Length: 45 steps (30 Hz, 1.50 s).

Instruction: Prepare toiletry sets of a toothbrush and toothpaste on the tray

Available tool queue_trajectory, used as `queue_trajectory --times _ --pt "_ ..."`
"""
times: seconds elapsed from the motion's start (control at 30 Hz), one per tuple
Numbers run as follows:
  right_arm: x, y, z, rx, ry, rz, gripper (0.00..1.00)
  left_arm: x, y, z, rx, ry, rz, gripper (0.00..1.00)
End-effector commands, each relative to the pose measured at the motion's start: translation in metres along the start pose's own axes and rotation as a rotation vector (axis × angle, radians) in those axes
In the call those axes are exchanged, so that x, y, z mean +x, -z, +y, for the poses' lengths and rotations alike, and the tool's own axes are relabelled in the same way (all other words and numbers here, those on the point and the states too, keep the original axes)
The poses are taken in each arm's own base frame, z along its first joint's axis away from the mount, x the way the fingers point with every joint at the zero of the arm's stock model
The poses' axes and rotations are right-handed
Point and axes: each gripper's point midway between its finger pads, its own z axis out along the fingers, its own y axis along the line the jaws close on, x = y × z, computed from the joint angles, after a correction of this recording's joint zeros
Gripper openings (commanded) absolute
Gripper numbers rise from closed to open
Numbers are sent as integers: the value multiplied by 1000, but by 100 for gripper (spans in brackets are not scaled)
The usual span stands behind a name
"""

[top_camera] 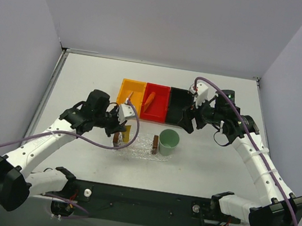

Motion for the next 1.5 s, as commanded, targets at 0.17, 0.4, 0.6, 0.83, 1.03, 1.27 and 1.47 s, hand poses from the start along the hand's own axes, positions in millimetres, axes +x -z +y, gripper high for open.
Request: queue_trajectory --times 0.17,0.4,0.6,0.83,1.03,1.27,1.47 --pt "-6 1 1 -14 11 -33 69 -11 -10 5 0 -17 -53 0" --pt "-4 0 0 -14 12 -30 69 -6 -14 4 12 -9 -47 0" --pt "-3 -1 0 -14 9 -26 69 -3 -15 2 19 -1 -36 0" --pt "-2 -2 0 -14 6 -25 69 -2 -15 2 17 2 -29 0" --pt "-2 -2 0 -14 4 -25 69 -2 -12 2 20 4 -20 8" --pt "-2 -2 0 -16 6 -23 69 -3 -7 2 10 0 -16 25" --pt "-1 -3 0 -19 2 -19 69 -5 -2 2 -1 -8 -18 36"
